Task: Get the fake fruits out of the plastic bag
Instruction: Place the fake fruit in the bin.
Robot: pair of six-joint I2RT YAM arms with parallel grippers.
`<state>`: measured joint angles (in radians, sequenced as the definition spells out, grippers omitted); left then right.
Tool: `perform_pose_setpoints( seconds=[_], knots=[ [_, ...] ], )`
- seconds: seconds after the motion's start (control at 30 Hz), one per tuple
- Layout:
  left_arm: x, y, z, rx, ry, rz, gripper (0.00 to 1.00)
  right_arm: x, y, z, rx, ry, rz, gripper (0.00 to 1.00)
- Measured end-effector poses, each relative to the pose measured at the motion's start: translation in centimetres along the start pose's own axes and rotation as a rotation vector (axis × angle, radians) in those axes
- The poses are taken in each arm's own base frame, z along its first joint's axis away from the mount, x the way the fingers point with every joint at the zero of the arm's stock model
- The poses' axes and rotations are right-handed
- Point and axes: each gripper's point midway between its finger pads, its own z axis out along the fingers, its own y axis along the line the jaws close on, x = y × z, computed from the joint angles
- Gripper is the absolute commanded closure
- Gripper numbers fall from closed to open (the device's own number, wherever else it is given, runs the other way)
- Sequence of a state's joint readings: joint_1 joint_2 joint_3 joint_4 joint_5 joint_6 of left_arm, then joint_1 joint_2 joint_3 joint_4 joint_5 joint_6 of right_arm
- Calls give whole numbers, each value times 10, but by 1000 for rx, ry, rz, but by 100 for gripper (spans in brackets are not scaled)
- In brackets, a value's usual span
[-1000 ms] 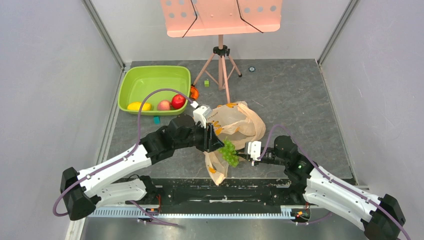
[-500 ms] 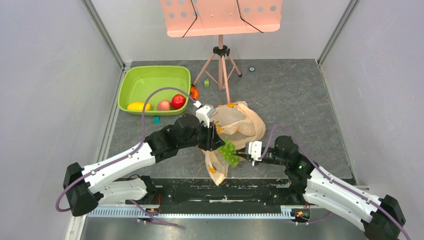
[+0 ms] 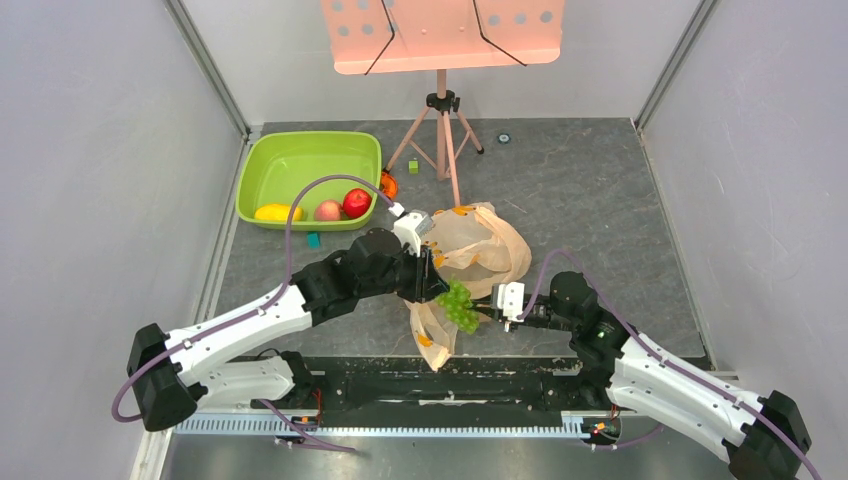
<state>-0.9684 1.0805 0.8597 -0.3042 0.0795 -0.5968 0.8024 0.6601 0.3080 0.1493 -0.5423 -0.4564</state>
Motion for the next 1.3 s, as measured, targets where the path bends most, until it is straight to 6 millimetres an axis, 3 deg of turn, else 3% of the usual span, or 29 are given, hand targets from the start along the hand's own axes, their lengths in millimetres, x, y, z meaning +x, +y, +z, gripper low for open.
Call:
perform_pose_setpoints(
  seconds=[0.27, 0.5, 0.73, 0.9, 1.03, 1.3],
  knots=[
    [2, 1, 2, -3, 7, 1, 69, -2, -1, -1, 7, -4, -4, 99],
    [1, 0, 1, 1, 4, 11, 79, -3, -4, -2, 26, -4, -9, 99],
    [-3, -9, -6, 46, -12, 50, 80, -6, -6, -4, 35, -15, -17, 99],
    [-5, -12, -8, 68, -18, 81, 73, -9, -7, -5, 40, -25, -24, 99],
    [-4, -13, -8, 79, -14, 96, 62, -10, -7, -5, 40, -25, -24, 99],
    [-2, -13, -9, 82, -7, 113, 61, -10, -7, -5, 41, -26, -25, 99]
  ],
)
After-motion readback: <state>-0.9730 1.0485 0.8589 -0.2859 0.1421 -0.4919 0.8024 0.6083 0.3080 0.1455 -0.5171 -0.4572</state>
